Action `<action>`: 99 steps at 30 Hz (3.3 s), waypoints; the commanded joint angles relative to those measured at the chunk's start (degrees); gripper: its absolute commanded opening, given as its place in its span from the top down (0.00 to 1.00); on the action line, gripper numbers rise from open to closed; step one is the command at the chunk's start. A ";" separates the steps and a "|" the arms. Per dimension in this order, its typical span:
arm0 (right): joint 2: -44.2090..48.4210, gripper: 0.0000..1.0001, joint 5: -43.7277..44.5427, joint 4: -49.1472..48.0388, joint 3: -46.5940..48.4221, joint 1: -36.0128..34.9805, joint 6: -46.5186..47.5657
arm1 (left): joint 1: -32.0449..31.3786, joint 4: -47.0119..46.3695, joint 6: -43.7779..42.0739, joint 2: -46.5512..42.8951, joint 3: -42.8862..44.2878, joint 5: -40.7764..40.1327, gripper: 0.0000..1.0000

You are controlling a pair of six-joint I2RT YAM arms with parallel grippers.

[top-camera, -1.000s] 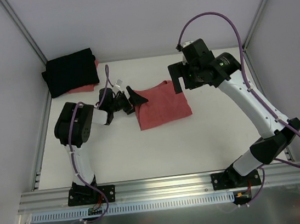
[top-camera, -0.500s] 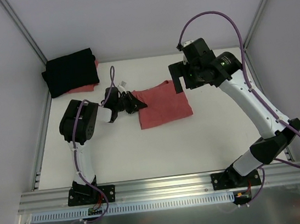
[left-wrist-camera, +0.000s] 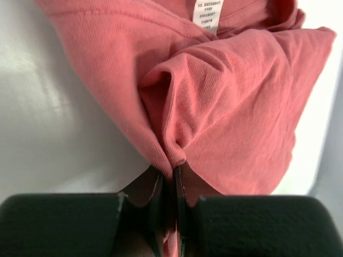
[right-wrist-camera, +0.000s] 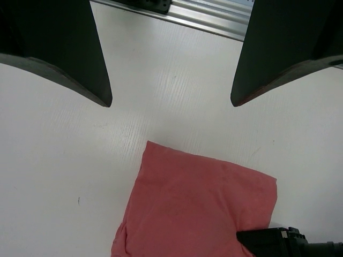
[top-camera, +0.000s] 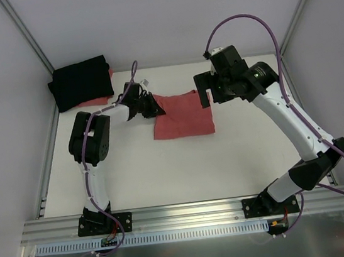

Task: Fold and stack the t-shirts
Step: Put the neatly folded tshirt into the corner of the board with the left arm

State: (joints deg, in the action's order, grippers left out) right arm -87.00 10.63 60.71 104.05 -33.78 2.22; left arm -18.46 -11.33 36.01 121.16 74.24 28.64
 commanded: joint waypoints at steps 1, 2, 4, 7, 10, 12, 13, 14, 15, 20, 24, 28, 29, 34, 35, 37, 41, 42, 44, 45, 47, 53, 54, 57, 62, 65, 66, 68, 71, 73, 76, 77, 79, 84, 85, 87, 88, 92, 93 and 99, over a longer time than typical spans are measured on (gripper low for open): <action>3.85 0.01 -0.26 -3.75 -2.36 -0.23 -0.37 | 0.35 16.67 -11.48 -4.71 7.39 -6.57 1.00; 4.29 0.01 -0.35 -5.06 -2.88 -0.23 -0.63 | 0.79 19.13 -13.84 -4.62 8.89 -7.19 1.00; 5.52 0.00 -0.44 -7.17 -4.37 -0.15 -0.72 | 1.32 25.02 -15.78 -4.53 12.40 -9.64 1.00; 7.62 0.00 -0.26 -9.46 -6.48 0.20 -0.72 | 2.46 34.78 -20.35 -3.48 19.16 -14.55 1.00; 9.74 0.01 -0.70 -12.18 -9.99 0.99 -0.64 | 2.81 42.23 -25.01 -3.30 25.49 -18.61 1.00; 12.11 0.00 -0.88 -13.42 -11.84 1.87 -0.64 | 3.42 44.37 -27.13 -3.82 27.71 -21.69 1.00; 12.90 0.01 -1.31 -14.64 -12.90 2.22 -0.72 | 3.78 44.81 -27.22 -4.35 28.06 -22.31 1.00; 14.30 0.01 -1.58 -15.17 -14.56 2.58 -0.72 | 4.22 45.17 -27.39 -4.88 27.98 -24.58 1.00; 14.84 0.01 -2.10 -15.79 -15.19 3.27 -0.81 | 4.65 45.69 -27.66 -5.49 28.59 -25.99 1.00; 17.04 0.01 -2.99 -15.88 -17.21 4.25 0.42 | 4.40 47.80 -28.27 -4.63 31.58 -31.27 1.00; 19.23 0.01 -4.39 -15.97 -19.23 5.39 0.24 | 3.52 50.00 -29.33 -1.90 37.01 -36.97 1.00; 21.17 0.01 -4.74 -16.06 -22.04 5.92 -0.02 | 1.85 50.97 -33.62 0.91 41.68 -42.61 1.00; 21.61 0.01 -4.74 -15.97 -22.57 6.09 -0.11 | 1.15 50.28 -34.33 1.53 42.91 -43.58 1.00; 22.66 0.00 -5.10 -16.15 -24.24 6.44 -0.55 | 0.79 51.14 -34.69 3.98 50.02 -45.43 1.00; 22.49 0.00 -5.18 -16.15 -24.25 6.53 -0.72 | 0.71 52.37 -34.52 4.51 53.35 -45.26 1.00; 22.40 0.00 -5.36 -16.41 -24.16 6.62 -0.90 | 0.70 52.64 -34.34 5.05 55.48 -44.82 1.00; 22.40 0.00 -5.36 -16.85 -23.98 7.06 -1.16 | 0.53 51.41 -35.30 4.34 56.02 -45.25 1.00; 22.31 0.01 -5.36 -16.76 -23.89 7.24 -1.42 | 0.53 50.80 -36.09 4.26 56.10 -45.69 1.00; 22.49 0.01 -5.45 -16.68 -23.98 7.41 -1.51 | 0.88 50.10 -38.63 4.08 56.02 -47.27 1.00; 22.58 0.00 -5.53 -16.67 -23.98 7.50 -1.69 | 1.32 49.57 -38.30 3.82 55.93 -47.19 1.00; 22.58 0.01 -5.62 -15.97 -23.89 7.68 -1.78 | 2.28 48.95 -38.03 3.82 56.02 -47.27 1.00; 22.40 0.01 -5.10 -12.11 -23.02 7.94 -1.17 | 3.78 45.79 -40.48 3.90 56.54 -49.03 1.00; 22.40 0.01 -5.18 -11.67 -23.01 7.94 -1.08 | 3.87 45.44 -40.93 4.08 56.63 -49.56 1.00; 21.88 0.01 -5.45 -9.39 -22.05 8.03 -1.07 | 4.48 43.95 -41.81 4.34 57.95 -50.70 1.00; 21.00 0.00 -6.85 -5.43 -20.03 7.94 -2.04 | 5.62 36.75 -45.85 4.61 57.77 -50.70 1.00; 20.03 0.01 -6.50 -3.06 -18.36 8.03 -3.43 | 6.50 32.87 -45.85 5.22 58.04 -50.18 1.00; 19.94 0.01 -6.33 -2.53 -18.01 8.03 -3.45 | 6.77 32.17 -45.68 5.57 58.30 -49.92 1.00; 19.42 0.00 -5.28 -0.86 -16.69 8.03 -3.36 | 7.73 31.29 -44.98 5.66 58.65 -49.39 1.00; 19.24 0.01 -4.04 0.37 -15.98 7.94 -3.80 | 8.79 30.41 -43.92 6.10 59.62 -48.42 1.00; 19.24 0.00 -3.78 0.55 -16.07 7.94 -4.94 | 9.93 29.79 -43.48 6.28 60.76 -48.07 1.00; 19.33 0.00 -3.52 0.64 -16.51 7.85 -6.34 | 11.51 29.00 -43.04 5.93 61.55 -47.63 1.00; 19.15 0.01 -3.34 0.64 -16.51 7.77 -6.52 | 12.04 28.91 -42.87 5.84 61.64 -47.11 1.00; 18.89 0.01 -2.90 0.73 -16.34 7.59 -6.79 | 13.44 29.26 -42.08 5.58 61.64 -46.84 1.00; 17.66 0.01 -2.29 0.73 -15.54 7.33 -6.96 | 15.29 30.23 -40.84 4.61 61.20 -47.01 1.00; 17.48 0.01 -2.37 0.81 -15.37 7.32 -7.14 | 15.64 30.06 -41.19 4.26 61.29 -47.10 1.00; 16.78 0.01 -2.37 0.64 -15.02 7.15 -7.05 | 16.08 30.14 -41.19 3.82 61.29 -47.27 1.00; 16.52 0.01 -2.37 0.55 -14.84 7.06 -7.14 | 16.26 30.23 -41.02 3.64 61.29 -47.45 1.00; 15.64 0.01 -2.46 -0.32 -14.31 6.97 -7.14 | 17.40 31.11 -40.58 2.85 60.85 -47.45 1.00; 15.46 0.00 -2.55 -0.50 -14.14 6.89 -7.14 | 17.49 31.02 -40.93 2.76 60.68 -47.54 1.00; 14.14 0.00 -2.90 -0.85 -13.44 6.89 -6.88 | 19.60 31.37 -41.02 1.71 60.76 -48.42 1.00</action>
State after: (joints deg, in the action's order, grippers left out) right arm -72.62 7.09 60.66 87.88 -26.50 -4.05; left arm -0.99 23.07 -5.32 127.72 132.62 -18.41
